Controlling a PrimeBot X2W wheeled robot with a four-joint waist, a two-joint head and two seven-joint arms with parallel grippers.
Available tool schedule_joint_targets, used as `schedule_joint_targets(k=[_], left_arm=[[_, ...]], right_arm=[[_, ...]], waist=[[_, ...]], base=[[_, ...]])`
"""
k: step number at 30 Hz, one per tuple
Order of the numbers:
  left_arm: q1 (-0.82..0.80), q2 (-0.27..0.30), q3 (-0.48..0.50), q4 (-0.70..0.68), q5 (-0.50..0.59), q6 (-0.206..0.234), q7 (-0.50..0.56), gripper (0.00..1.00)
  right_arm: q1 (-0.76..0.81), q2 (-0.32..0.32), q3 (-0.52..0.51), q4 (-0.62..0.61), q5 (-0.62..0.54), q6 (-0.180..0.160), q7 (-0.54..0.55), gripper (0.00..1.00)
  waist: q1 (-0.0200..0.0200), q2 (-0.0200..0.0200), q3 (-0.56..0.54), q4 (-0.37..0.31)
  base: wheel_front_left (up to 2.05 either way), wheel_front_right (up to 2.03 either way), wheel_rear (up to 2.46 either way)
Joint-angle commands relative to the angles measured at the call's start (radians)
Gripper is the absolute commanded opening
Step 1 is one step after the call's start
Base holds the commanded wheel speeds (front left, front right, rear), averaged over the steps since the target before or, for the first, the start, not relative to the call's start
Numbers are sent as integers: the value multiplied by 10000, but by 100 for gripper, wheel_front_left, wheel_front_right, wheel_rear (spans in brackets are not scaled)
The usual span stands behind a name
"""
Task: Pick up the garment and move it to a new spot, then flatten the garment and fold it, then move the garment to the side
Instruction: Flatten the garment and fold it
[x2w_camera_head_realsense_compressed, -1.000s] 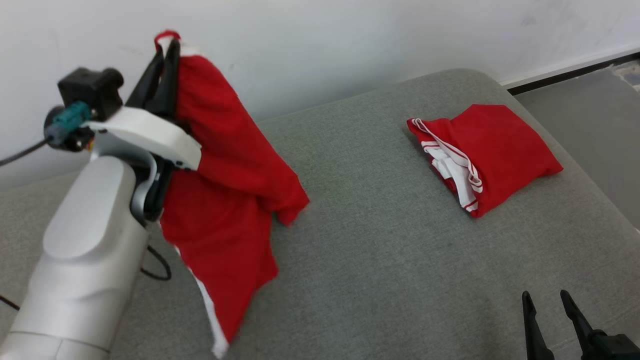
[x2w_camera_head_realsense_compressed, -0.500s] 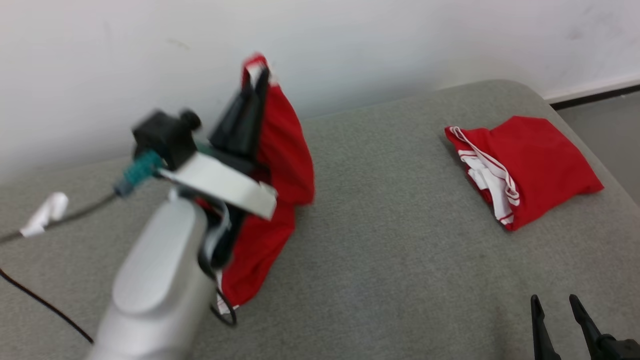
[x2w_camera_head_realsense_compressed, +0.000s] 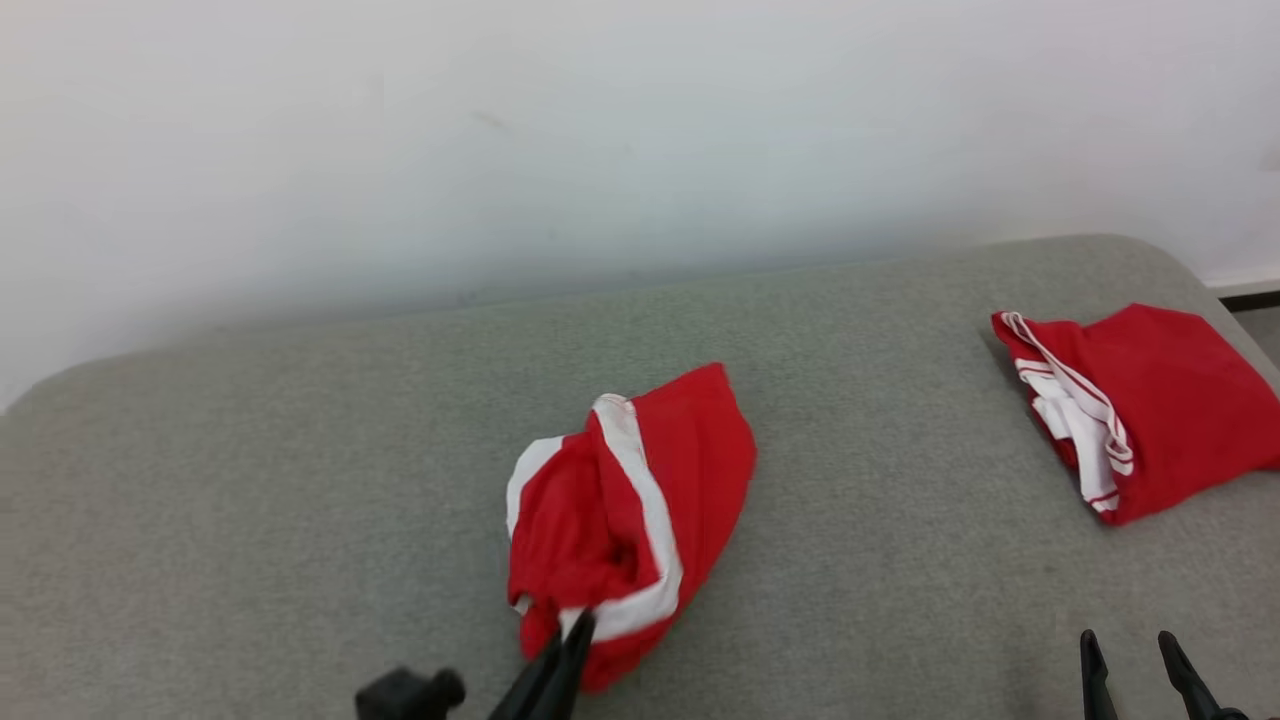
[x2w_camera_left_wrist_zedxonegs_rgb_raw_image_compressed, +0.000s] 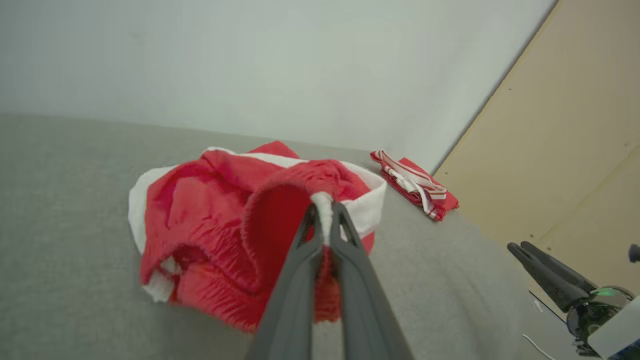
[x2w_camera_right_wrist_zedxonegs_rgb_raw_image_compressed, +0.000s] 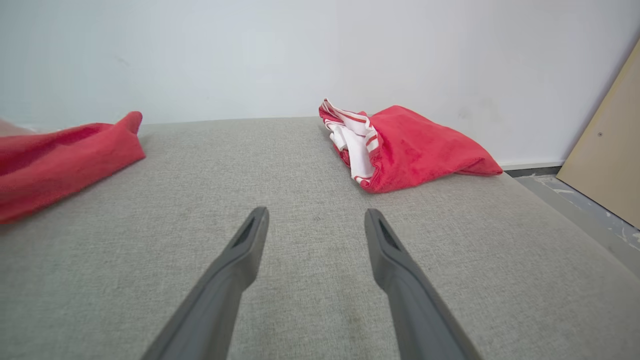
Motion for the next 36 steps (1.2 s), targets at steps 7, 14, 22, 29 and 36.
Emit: schedule_joint_targets(k=[7, 14, 22, 29, 36], left_arm=[[1705, 33, 674, 745, -192, 546, -155, 0], [2080, 115, 2240, 1328, 381, 551, -157, 0], [2113, -27, 3362, 2156, 713, 48, -153, 46], [2366, 225, 3914, 2373, 622, 162, -94, 100], [2367, 713, 4517, 1084, 650, 1037, 383, 100]], right_arm=[[192, -33, -32, -10, 5, -26, -21, 100], [284, -35, -67, 5, -56, -26, -21, 100], [264, -33, -6, 60, 4, -26, -21, 100], [338, -33, -33, 13, -21, -26, -21, 100], [290, -33, -41, -44, -70, -26, -21, 100]], waist=[[0, 0, -229, 503], [0, 0, -310, 697], [0, 0, -343, 690], [0, 0, -343, 629], [0, 0, -294, 463]], base=[[0, 0, 0], [0, 0, 0], [0, 0, 0], [0, 0, 0], [0, 0, 0]])
